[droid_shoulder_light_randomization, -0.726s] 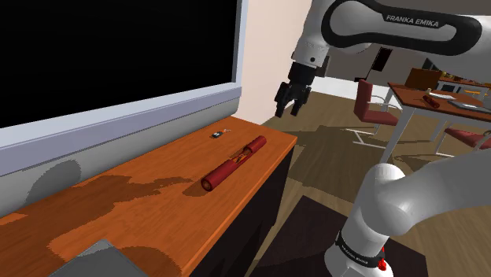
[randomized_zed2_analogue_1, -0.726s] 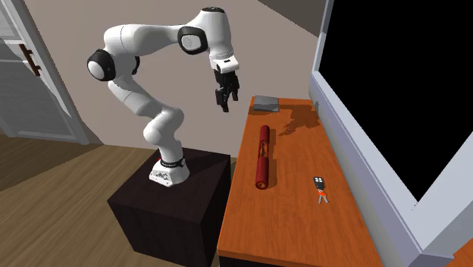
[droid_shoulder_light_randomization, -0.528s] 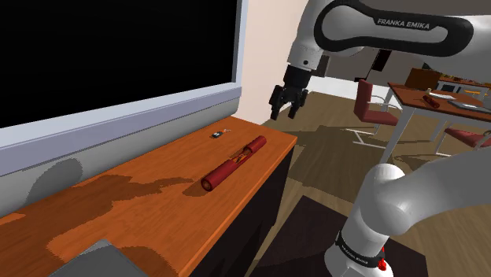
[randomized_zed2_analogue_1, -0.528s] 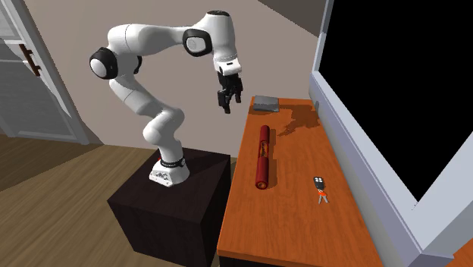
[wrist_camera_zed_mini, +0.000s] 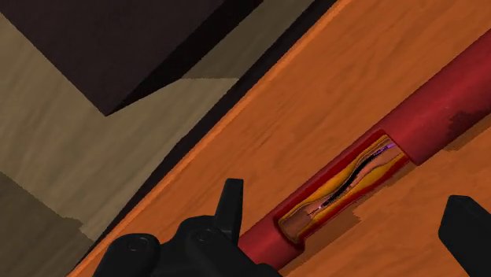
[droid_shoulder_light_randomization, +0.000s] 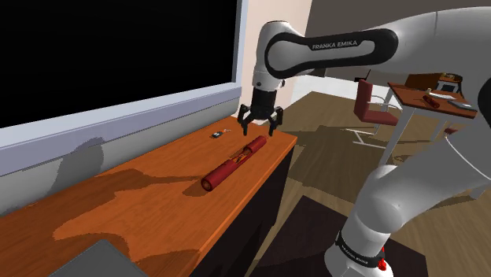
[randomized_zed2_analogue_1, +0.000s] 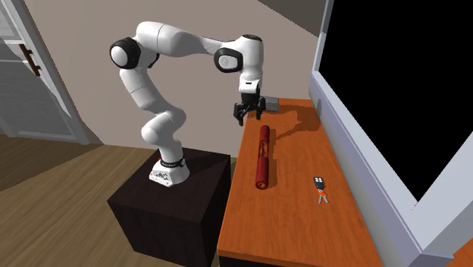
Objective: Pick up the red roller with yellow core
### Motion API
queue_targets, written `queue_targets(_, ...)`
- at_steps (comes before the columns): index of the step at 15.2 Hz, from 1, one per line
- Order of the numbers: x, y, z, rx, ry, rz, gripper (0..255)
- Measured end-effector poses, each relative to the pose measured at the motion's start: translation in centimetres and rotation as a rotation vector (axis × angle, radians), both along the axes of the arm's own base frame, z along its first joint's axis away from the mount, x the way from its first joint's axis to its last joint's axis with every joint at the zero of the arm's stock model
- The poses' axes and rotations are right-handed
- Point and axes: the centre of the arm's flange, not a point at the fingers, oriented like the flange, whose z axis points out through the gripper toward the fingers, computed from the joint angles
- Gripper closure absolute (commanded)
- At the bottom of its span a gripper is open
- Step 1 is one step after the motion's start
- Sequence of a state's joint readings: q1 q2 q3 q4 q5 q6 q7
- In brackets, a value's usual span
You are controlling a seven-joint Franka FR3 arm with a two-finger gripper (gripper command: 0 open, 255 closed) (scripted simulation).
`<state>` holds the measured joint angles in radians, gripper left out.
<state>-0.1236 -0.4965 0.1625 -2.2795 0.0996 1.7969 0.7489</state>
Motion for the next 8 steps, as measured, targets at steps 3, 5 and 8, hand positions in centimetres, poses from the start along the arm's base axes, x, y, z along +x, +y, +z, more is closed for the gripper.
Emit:
queue_targets(3, 3.3, 0.4, -2.6, -0.017, 0.050, -0.194, 0)
queue_targets(5, 5.5, 0.2, -4.5, -0.028, 0.084, -0.323, 0)
queue_targets(8, 8.3, -0.6, -8.0, -0.045, 0.135, -0.516, 0)
